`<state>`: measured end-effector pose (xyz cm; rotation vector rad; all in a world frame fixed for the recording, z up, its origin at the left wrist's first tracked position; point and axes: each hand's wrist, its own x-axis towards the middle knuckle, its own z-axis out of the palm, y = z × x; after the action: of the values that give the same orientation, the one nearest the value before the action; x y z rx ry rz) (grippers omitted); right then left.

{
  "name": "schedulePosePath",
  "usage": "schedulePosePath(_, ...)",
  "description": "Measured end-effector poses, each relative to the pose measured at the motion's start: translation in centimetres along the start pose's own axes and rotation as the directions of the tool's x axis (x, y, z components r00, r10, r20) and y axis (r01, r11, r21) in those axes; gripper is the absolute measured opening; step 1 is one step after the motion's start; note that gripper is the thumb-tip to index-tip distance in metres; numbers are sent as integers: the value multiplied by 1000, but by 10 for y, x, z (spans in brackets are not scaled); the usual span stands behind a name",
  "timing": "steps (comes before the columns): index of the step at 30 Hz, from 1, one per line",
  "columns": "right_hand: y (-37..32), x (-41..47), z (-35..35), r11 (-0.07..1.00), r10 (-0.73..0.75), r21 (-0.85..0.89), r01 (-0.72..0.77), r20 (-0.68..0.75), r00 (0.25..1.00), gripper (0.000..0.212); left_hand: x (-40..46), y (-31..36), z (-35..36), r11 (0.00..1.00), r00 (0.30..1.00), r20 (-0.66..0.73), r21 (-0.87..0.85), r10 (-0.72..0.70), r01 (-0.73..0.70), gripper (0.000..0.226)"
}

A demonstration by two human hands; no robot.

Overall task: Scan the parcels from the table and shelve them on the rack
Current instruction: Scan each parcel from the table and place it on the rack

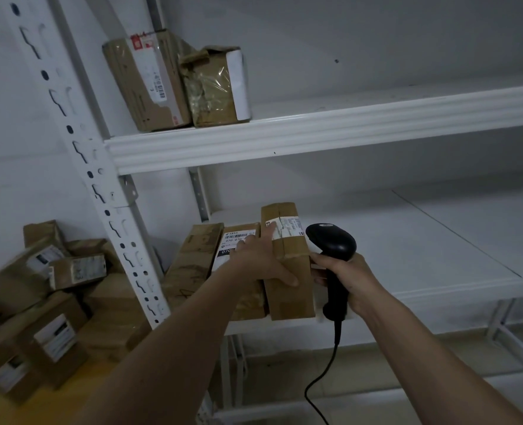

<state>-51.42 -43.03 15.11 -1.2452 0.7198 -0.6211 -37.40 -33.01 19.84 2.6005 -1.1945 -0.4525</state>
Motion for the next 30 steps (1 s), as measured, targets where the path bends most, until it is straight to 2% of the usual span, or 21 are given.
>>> schedulePosePath(4,-7,-14,-7,999,-20,25,20,11,1000,17,-3,-1,-1,999,1000,-20,-32,-4,3,131)
schedulePosePath(9,-15,-28,-9,999,-52,1,52,63,997,13,-13,0,8,995,994,-109,-95,22,-33,125)
schedulePosePath(11,-15,-34,-5,999,-48,6,48,103,993,11,-20,2,10,981,976,-203,-153,84,-116,103)
schedulePosePath(13,-14,-40,0,999,-41,9,40,131,991,14,-29,3,12,954,935,-342,-241,90,-180,66)
schedulePosePath(15,-11,-47,7,1000,-31,-3,31,156,987,15,-38,0,12,907,869,-495,-371,-13,-198,36)
schedulePosePath(17,-8,-56,16,1000,-22,-2,23,192,981,14,-48,-10,12,872,815,-571,-444,-96,-208,22)
schedulePosePath(21,-4,-74,42,999,-18,-30,27,264,964,12,-67,-37,14,794,835,-534,-561,-132,-233,27)
schedulePosePath(30,22,-108,130,1000,20,-18,-15,300,954,10,-133,-131,-4,768,862,-459,-624,-215,-141,17)
